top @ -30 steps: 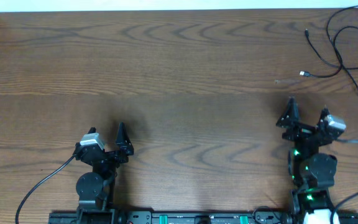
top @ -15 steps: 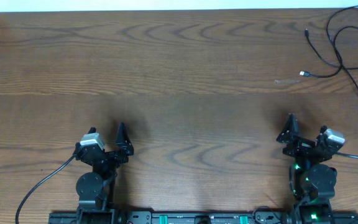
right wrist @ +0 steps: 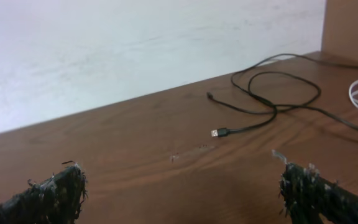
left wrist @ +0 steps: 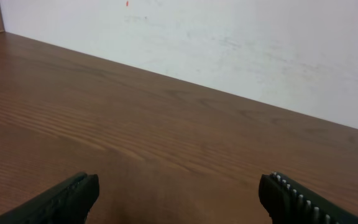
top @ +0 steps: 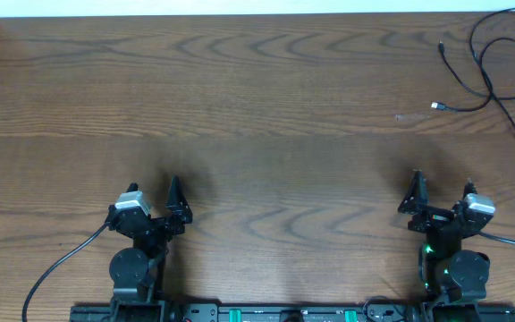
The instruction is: Untangle cables
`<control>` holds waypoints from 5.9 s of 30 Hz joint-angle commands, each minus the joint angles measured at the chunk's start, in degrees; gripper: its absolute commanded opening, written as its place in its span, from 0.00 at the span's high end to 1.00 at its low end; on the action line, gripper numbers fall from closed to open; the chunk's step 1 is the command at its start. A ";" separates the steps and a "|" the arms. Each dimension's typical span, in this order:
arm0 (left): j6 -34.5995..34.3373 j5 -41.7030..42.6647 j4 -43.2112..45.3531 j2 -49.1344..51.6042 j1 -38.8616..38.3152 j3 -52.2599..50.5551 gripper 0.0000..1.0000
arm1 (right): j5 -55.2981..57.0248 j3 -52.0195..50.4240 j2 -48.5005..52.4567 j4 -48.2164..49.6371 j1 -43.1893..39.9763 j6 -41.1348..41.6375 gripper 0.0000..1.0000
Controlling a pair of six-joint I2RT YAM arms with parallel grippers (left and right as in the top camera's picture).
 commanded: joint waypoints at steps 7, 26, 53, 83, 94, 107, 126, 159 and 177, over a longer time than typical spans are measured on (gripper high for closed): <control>0.79 -0.33 -1.75 -0.37 -0.26 -1.36 0.13 | -12.09 -0.15 -0.42 -1.36 -10.84 -4.37 0.01; 0.79 -0.33 -1.75 -0.37 -0.26 -1.36 0.13 | -10.27 -0.13 -0.42 -1.44 -10.69 -4.33 0.01; 0.79 -0.33 -1.75 -0.37 -0.26 -1.36 0.13 | -9.42 -0.13 -0.44 -1.29 0.37 -15.13 0.01; 0.79 -0.33 -1.75 -0.37 -0.26 -1.36 0.13 | -9.68 -0.13 -0.44 -1.22 0.37 -17.40 0.01; 0.79 -0.33 -1.75 -0.37 -0.26 -1.36 0.13 | -9.68 -0.13 -0.44 -1.16 0.37 -17.40 0.01; 0.79 -0.33 -1.75 -0.37 -0.26 -1.36 0.13 | -9.68 -0.13 -0.44 -1.16 0.37 -17.40 0.01; 0.79 -0.33 -1.75 -0.37 -0.26 -1.36 0.13 | -9.68 -0.13 -0.44 -1.16 3.10 -17.40 0.01; 0.79 -0.33 -1.75 -0.37 -0.26 -1.36 0.13 | -9.68 -0.13 -0.44 -1.16 3.10 -17.40 0.01; 0.79 -0.35 -1.75 -0.37 -0.26 -1.36 0.13 | -9.68 -0.13 -0.44 -1.16 3.10 -17.40 0.01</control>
